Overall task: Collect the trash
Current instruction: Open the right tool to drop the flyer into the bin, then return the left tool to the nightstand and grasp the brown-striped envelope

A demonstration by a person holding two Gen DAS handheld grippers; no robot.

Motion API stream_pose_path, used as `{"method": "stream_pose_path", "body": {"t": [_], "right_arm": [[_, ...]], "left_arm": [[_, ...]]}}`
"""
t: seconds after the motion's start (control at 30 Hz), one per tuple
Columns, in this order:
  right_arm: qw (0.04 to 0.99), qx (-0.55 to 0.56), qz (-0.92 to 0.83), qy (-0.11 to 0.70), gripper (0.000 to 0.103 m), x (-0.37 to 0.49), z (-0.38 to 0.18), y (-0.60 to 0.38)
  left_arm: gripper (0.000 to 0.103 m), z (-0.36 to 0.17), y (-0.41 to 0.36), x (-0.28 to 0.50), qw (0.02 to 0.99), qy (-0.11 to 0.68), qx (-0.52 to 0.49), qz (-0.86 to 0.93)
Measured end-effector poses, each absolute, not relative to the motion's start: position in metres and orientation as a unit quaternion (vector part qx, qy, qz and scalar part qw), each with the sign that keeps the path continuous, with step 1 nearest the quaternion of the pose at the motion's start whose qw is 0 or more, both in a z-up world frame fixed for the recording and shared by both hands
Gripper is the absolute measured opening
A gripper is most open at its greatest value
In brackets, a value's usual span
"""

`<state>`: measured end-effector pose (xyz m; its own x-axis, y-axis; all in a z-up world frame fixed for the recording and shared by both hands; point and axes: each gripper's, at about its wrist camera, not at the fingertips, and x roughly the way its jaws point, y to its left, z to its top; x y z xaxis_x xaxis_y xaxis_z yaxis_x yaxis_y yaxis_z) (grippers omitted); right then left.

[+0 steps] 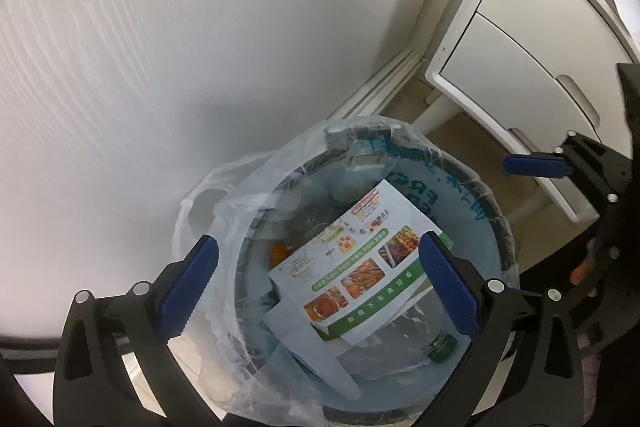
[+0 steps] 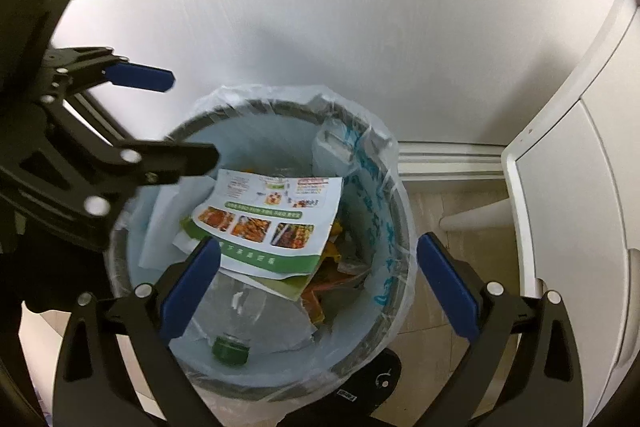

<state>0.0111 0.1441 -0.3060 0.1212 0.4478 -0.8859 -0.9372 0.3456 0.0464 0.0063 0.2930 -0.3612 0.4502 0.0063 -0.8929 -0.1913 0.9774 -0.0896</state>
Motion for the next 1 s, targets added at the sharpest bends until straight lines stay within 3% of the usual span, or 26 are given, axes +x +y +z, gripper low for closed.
{"method": "stream_pose_path", "body": {"t": [0.17, 0.53, 1.0], "right_arm": [[0.707, -0.284, 0.488, 0.426, 0.096, 0.002, -0.288, 0.126], [0.769, -0.206, 0.453, 0.401, 0.096, 0.005, -0.223, 0.092], [0.850, -0.105, 0.393, 0.335, 0.096, 0.028, -0.109, 0.003]], "left_arm": [[0.097, -0.352, 0.293, -0.002, 0.849, 0.517, -0.086, 0.068], [0.097, -0.276, 0.267, -0.032, 0.881, 0.463, -0.074, 0.070], [0.097, -0.145, 0.239, -0.047, 0.928, 0.362, -0.059, 0.058]]}}
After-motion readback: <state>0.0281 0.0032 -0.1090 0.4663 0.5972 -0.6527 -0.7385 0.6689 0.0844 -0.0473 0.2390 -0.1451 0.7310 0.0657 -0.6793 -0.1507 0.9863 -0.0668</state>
